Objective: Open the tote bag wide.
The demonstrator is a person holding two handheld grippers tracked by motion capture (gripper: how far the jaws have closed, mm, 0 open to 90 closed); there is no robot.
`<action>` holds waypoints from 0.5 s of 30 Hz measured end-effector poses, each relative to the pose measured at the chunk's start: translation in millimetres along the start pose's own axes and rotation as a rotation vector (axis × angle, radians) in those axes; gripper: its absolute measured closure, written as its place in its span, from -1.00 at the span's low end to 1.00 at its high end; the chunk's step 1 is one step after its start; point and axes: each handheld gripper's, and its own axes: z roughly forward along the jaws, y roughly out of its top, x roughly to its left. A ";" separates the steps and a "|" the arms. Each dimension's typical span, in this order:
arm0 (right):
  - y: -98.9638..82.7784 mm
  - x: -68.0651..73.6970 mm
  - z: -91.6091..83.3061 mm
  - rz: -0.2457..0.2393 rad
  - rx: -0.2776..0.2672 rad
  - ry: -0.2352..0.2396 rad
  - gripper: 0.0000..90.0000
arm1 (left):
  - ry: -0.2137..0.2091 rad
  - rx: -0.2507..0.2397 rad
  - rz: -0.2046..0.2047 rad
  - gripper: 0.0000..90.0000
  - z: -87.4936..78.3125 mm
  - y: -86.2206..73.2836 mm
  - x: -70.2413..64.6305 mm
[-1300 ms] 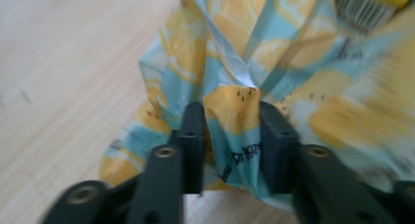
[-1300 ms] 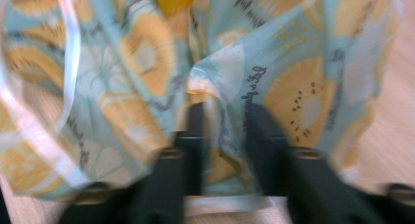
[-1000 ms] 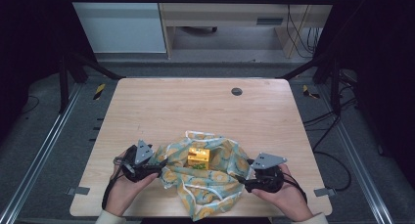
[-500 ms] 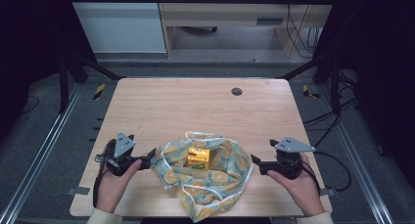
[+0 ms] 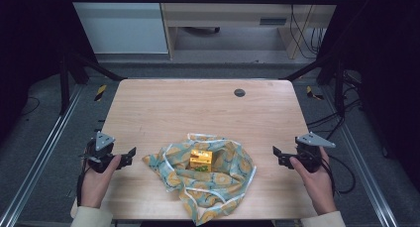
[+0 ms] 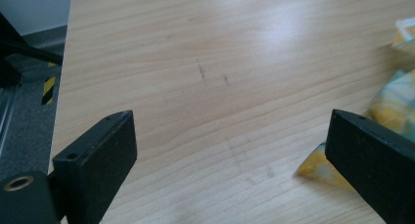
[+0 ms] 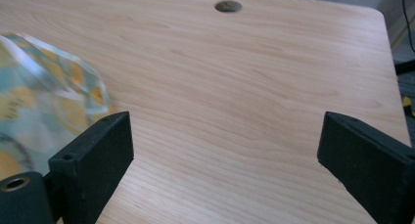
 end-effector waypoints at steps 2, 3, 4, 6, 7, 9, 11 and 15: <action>-4.8 -5.0 1.7 0.016 0.018 -0.012 -0.84 | 0.014 0.020 -0.006 -0.89 2.8 -2.0 2.9; -7.6 -7.5 2.8 0.022 0.024 -0.020 -0.84 | 0.019 0.026 -0.008 -0.89 3.6 -2.7 3.9; -10.5 -9.5 3.6 0.031 0.031 -0.023 -0.83 | 0.024 0.029 -0.008 -0.89 4.6 -3.6 4.6; -17.6 -13.4 7.3 0.024 0.052 -0.031 -0.74 | 0.031 0.034 0.013 -0.89 6.0 -4.8 4.4; -19.9 -14.1 8.8 0.023 0.060 -0.033 -0.73 | 0.034 0.025 0.031 -0.89 6.9 -5.8 4.2; -26.0 -16.2 12.8 0.011 0.097 -0.047 -0.67 | 0.041 0.014 0.029 -0.89 7.9 -6.6 4.3; -29.5 -18.0 14.3 0.029 0.120 -0.072 -0.67 | 0.050 0.000 0.030 -0.89 8.8 -7.1 4.5; -31.7 -17.9 9.4 0.040 0.104 -0.098 -0.70 | 0.046 -0.004 0.013 -0.89 9.6 -7.8 4.6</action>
